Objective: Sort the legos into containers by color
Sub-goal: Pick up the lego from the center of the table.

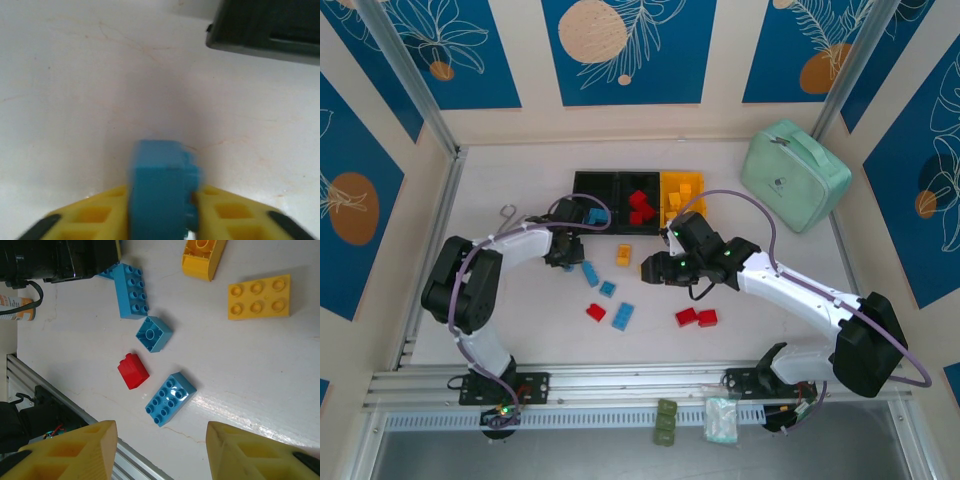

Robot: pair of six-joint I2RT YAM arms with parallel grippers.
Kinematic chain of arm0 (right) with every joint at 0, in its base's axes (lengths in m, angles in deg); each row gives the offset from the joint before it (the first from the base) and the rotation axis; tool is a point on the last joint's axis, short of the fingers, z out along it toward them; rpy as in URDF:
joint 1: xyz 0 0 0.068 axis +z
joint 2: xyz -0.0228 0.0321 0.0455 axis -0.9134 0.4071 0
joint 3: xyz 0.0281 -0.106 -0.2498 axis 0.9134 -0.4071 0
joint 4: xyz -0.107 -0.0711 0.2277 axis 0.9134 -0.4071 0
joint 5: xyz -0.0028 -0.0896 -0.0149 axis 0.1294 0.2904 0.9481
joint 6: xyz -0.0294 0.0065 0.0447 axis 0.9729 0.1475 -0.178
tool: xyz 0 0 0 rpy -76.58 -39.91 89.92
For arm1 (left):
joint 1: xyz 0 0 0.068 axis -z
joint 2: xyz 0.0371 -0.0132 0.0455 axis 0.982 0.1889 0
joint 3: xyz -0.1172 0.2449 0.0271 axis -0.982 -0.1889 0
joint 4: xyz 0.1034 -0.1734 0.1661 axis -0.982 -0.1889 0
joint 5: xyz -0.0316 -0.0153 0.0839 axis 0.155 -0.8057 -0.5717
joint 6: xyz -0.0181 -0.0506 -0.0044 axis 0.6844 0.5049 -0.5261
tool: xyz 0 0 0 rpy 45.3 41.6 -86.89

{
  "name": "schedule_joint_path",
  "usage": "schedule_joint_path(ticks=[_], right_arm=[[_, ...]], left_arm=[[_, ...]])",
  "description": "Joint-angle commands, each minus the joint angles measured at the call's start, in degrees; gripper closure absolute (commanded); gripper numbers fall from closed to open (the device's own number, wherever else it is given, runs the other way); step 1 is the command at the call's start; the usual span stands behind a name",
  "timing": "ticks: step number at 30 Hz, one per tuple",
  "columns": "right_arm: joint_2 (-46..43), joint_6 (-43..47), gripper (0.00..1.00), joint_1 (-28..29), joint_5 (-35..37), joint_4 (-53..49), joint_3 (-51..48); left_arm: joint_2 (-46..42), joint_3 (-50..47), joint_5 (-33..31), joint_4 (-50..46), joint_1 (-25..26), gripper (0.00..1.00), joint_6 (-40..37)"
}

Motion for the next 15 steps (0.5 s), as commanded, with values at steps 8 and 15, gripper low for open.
schedule_joint_path(ticks=[8, 15], right_arm=[[-1.7, -0.7, 0.49, 0.3, -0.4, -0.1, -0.4], [-1.9, -0.9, 0.49, 0.2, -0.2, -0.2, -1.0]], left_arm=[[-5.0, 3.8, 0.3, -4.1, -0.6, 0.88, -2.1], [-6.0, 11.1, 3.2, -6.7, -0.5, 0.89, -3.0]])
